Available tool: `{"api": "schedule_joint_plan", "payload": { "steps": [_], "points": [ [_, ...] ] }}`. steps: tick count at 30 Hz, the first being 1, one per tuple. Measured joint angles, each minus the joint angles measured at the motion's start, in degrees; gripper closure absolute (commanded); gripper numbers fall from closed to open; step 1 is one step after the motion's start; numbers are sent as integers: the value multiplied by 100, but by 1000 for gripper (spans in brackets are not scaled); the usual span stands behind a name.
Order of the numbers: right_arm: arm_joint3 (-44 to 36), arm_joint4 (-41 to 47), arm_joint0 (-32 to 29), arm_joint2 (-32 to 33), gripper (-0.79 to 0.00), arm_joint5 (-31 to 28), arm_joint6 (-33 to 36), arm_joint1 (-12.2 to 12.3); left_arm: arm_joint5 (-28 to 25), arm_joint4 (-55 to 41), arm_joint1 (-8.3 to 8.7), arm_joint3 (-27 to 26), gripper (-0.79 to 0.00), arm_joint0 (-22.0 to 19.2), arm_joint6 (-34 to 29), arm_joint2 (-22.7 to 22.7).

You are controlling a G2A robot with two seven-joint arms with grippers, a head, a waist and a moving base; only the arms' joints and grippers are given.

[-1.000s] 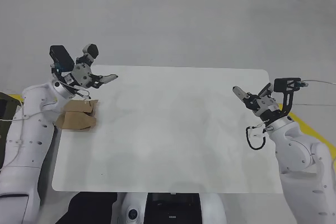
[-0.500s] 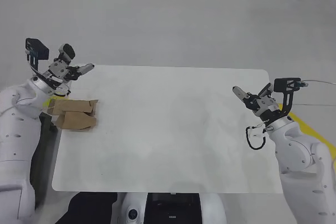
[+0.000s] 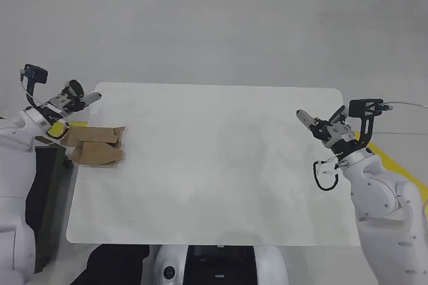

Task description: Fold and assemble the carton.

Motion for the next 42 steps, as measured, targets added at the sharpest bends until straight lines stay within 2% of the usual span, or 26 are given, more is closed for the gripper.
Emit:
{"api": "schedule_joint_plan", "payload": {
  "steps": [3,5,9,37,39,42],
  "points": [
    [0,0,0,0,-785,0,0,0,71,-606,86,408,-785,-156,-753,-72],
    [0,0,0,0,-785,0,0,0,231,-689,163,613,-785,-274,-1123,-143],
    [0,0,0,0,-785,0,0,0,390,-667,216,794,-785,-338,-1108,-223],
    [0,0,0,0,-785,0,0,0,390,-671,212,782,-785,-326,-1114,-211],
    [0,0,0,0,-785,0,0,0,496,-748,198,712,-785,-257,-1318,-125],
    [0,0,0,0,-785,0,0,0,840,-1302,238,631,-785,-275,-2208,-102]
  ]
}}
